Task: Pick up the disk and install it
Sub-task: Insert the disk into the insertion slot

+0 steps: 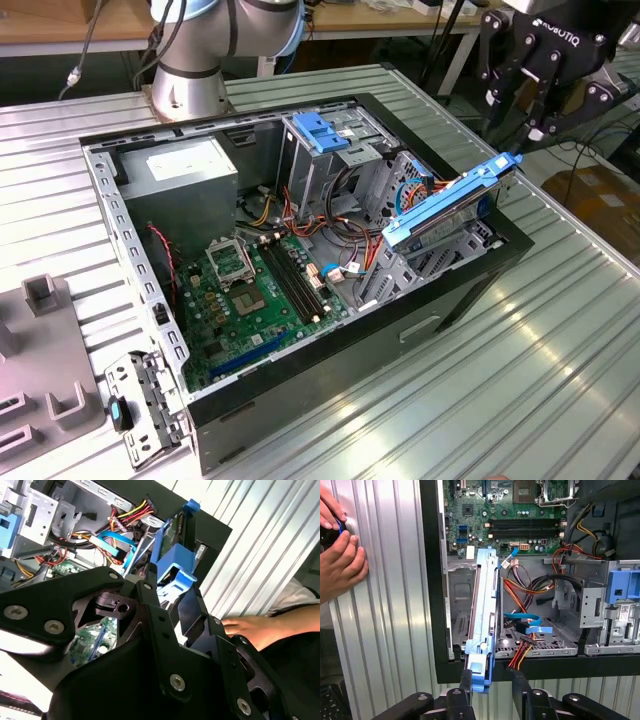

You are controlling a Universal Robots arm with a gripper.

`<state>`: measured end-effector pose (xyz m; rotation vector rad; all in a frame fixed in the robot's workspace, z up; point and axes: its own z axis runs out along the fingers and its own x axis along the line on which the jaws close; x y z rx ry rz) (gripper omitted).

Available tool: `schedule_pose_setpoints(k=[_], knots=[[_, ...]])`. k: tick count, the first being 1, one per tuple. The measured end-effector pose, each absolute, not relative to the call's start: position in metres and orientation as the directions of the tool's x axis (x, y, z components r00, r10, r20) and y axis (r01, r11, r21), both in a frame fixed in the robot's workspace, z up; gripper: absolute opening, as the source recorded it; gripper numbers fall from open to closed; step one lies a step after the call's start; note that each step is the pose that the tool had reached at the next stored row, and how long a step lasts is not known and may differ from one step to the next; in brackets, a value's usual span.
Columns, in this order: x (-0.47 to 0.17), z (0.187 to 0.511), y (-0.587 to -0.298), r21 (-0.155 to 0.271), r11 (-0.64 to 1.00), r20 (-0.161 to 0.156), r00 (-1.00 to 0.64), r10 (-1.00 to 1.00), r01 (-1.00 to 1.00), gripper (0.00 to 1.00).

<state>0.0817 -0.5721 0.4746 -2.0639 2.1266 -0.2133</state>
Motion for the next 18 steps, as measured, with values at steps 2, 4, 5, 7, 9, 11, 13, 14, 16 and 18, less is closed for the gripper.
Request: schedule_pose_setpoints(k=[2,4,5,7,9,11,13,14,16,18], knots=[[0.092,0.475,-0.572,-0.178,0.035,-0.035,-0.029,-0.999,-0.983,0.45],[0.099,0.475,-0.572,-0.158,0.036,-0.040,-0.029,-0.999,-0.987,0.45],[0.102,0.475,-0.572,-0.151,0.036,-0.042,-0.030,-0.999,-0.988,0.45],[0.109,0.475,-0.572,-0.140,0.036,-0.042,-0.030,-0.999,-0.990,0.45],[0.117,0.474,-0.573,-0.129,0.036,-0.042,-0.031,-0.999,-0.991,0.45],[0.122,0.474,-0.573,-0.122,0.036,-0.042,-0.031,-0.999,-0.992,0.45],[0.128,0.474,-0.573,-0.113,0.036,-0.041,-0.031,-0.999,-0.993,0.45],[0.131,0.474,-0.573,-0.110,0.036,-0.041,-0.032,-0.999,-0.993,0.45],[0.135,0.474,-0.573,-0.104,0.036,-0.041,-0.032,-0.999,-0.994,0.46],[0.140,0.474,-0.573,-0.099,0.036,-0.041,-0.032,-0.999,-0.994,0.58]])
